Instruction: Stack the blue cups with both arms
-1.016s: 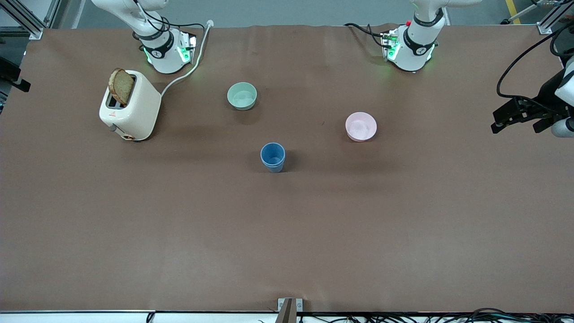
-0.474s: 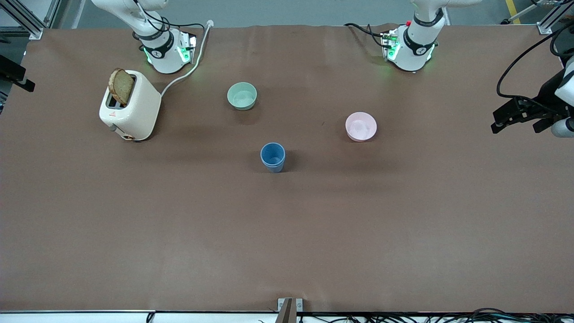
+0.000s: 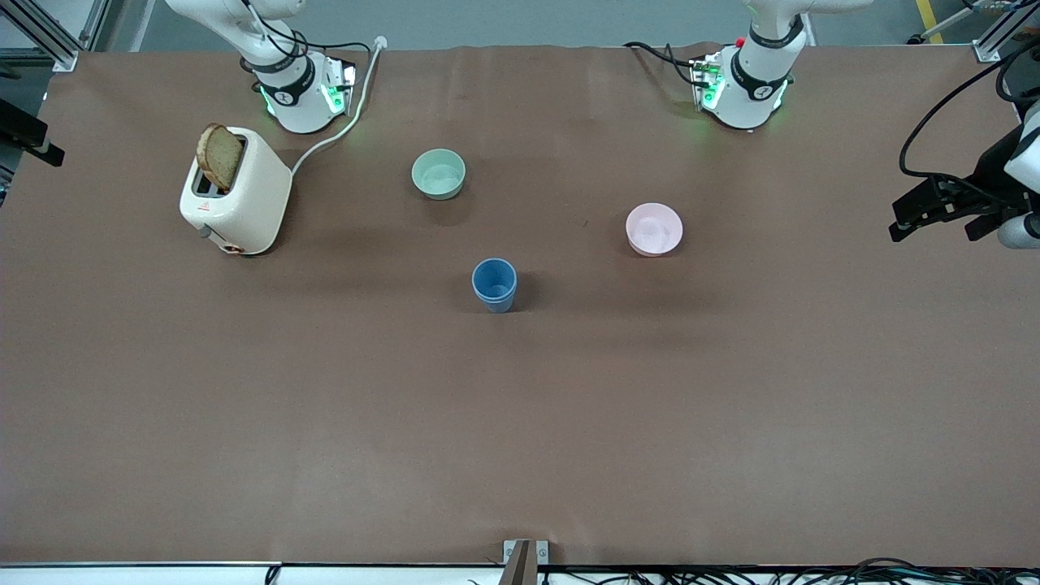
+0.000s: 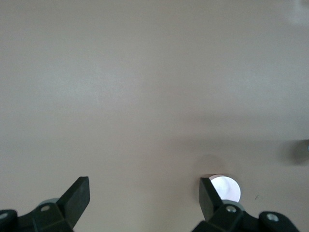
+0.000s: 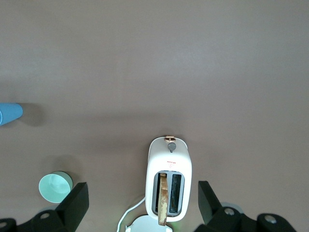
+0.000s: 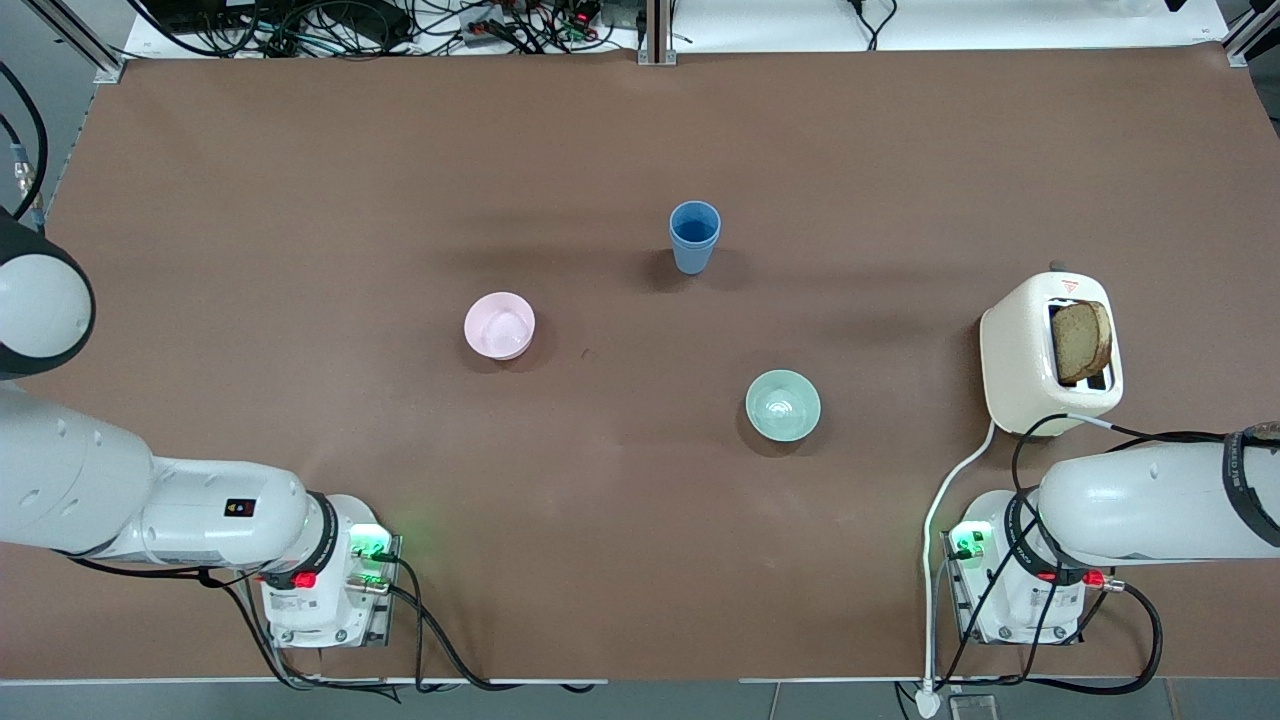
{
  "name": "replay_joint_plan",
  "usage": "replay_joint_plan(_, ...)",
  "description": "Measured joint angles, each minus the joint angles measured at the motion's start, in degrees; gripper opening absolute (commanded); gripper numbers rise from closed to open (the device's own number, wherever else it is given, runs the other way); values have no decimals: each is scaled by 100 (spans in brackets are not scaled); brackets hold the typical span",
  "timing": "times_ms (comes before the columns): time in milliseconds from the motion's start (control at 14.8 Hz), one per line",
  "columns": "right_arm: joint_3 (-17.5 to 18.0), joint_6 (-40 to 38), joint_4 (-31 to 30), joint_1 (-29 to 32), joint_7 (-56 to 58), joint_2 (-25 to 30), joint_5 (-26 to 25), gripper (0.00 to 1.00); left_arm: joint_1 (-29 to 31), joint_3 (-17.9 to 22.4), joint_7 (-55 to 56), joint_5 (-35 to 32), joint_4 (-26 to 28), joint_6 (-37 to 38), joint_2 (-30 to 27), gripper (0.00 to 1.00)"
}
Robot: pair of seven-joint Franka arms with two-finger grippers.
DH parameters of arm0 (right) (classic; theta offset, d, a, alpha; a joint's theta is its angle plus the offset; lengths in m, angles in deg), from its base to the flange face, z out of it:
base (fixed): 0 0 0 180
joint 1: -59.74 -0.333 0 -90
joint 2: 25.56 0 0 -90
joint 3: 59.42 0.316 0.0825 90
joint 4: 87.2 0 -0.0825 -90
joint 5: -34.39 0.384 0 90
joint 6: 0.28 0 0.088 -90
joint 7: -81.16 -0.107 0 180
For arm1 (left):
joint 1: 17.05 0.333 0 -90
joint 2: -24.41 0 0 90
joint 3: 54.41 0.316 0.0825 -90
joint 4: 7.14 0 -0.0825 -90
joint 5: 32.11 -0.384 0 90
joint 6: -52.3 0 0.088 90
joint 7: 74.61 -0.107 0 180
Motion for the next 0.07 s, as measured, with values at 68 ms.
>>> replay_joint_plan(68,0,2,0,0,0,0,-56,100,-7,0,0,0,0,0,0,100)
